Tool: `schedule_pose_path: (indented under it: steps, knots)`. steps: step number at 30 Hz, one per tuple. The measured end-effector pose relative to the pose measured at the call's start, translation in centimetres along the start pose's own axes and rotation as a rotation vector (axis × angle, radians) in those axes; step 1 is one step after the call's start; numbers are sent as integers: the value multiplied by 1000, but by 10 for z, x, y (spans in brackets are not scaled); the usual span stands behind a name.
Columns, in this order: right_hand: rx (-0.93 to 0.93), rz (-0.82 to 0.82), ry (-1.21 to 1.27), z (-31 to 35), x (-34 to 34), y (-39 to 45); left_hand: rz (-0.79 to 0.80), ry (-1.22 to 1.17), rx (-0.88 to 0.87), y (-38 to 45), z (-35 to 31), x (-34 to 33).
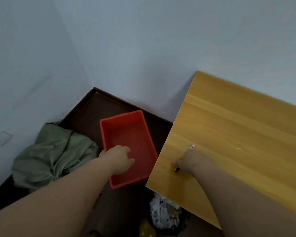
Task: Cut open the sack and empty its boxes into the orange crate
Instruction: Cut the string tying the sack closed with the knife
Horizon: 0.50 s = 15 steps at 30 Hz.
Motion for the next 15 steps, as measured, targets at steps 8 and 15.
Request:
schedule_pose_path:
  steps: [8, 15]
  knots:
    - [98, -35, 48, 18, -2, -2, 21, -65, 51, 0, 19, -7]
    - [359, 128, 602, 71, 28, -44, -18, -176, 87, -12, 41, 9]
Point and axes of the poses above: each hand's wrist, its own y-axis towards the middle knuckle, its own x-axis out of the back of the hand, z = x × y, the point moved 3 cm from there along y, towards the middle knuckle, and after that the axes turned 8 degrees about -x, right-handed, at the moved point
